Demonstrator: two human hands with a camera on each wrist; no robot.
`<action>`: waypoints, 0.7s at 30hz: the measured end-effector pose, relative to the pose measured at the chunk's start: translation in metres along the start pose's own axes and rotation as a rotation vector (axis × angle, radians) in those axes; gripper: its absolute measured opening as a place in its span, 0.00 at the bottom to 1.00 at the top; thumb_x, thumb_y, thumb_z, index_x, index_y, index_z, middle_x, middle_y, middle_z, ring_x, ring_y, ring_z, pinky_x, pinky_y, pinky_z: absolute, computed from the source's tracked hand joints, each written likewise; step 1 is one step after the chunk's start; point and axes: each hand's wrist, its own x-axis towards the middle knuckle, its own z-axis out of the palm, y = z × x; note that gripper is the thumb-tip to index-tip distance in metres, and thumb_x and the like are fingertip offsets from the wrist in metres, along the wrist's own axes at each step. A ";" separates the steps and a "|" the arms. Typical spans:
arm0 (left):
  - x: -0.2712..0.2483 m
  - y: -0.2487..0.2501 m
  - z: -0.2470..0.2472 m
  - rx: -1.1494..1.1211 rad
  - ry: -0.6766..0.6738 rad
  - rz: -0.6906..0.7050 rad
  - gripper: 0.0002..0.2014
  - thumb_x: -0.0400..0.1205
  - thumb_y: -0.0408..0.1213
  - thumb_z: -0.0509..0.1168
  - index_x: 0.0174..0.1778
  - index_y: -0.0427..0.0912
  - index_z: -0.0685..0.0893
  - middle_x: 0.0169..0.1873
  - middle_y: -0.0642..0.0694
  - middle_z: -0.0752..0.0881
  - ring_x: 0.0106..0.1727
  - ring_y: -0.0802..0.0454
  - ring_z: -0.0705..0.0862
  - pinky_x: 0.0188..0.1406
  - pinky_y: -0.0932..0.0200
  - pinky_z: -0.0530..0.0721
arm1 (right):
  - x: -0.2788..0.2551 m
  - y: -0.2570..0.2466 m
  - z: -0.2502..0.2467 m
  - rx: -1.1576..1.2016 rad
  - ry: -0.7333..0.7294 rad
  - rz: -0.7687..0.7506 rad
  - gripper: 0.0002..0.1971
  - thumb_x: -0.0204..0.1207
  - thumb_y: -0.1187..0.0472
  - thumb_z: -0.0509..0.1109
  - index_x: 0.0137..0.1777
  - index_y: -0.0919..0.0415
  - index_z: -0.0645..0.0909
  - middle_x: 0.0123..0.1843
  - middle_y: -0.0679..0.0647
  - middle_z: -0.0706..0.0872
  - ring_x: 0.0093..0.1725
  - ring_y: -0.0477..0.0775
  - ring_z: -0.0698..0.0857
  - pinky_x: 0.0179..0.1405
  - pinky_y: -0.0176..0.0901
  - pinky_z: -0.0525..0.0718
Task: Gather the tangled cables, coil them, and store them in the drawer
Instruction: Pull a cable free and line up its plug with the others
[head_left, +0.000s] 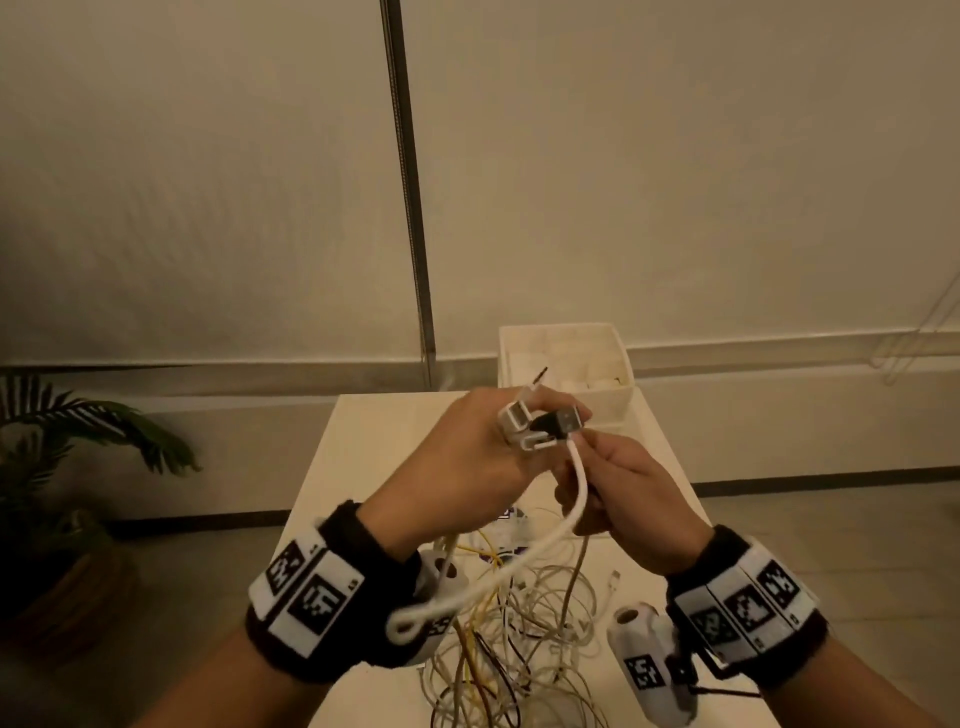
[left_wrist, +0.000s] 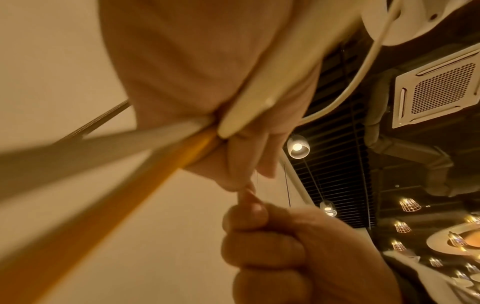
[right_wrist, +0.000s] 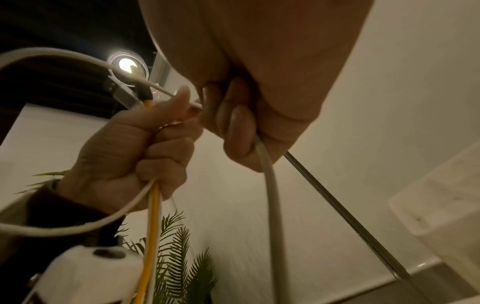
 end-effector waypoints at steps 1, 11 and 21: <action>0.000 -0.002 0.003 0.035 0.024 0.029 0.06 0.83 0.31 0.69 0.52 0.43 0.90 0.29 0.65 0.84 0.32 0.69 0.83 0.34 0.70 0.78 | 0.002 -0.002 0.000 -0.009 -0.009 -0.003 0.21 0.79 0.47 0.62 0.31 0.62 0.75 0.23 0.50 0.61 0.23 0.50 0.55 0.24 0.41 0.53; 0.008 0.007 -0.024 -0.221 0.497 0.126 0.15 0.86 0.24 0.62 0.36 0.43 0.86 0.31 0.58 0.86 0.27 0.69 0.79 0.25 0.80 0.71 | -0.013 0.074 -0.010 -0.248 -0.059 0.097 0.23 0.78 0.40 0.58 0.31 0.57 0.75 0.21 0.49 0.69 0.23 0.49 0.67 0.28 0.43 0.69; -0.003 0.013 -0.018 -0.150 0.462 0.172 0.14 0.80 0.14 0.62 0.44 0.37 0.86 0.36 0.56 0.85 0.35 0.73 0.82 0.38 0.79 0.76 | -0.010 0.095 -0.011 -0.250 0.051 0.039 0.20 0.85 0.53 0.59 0.35 0.61 0.80 0.29 0.57 0.74 0.30 0.56 0.75 0.30 0.43 0.76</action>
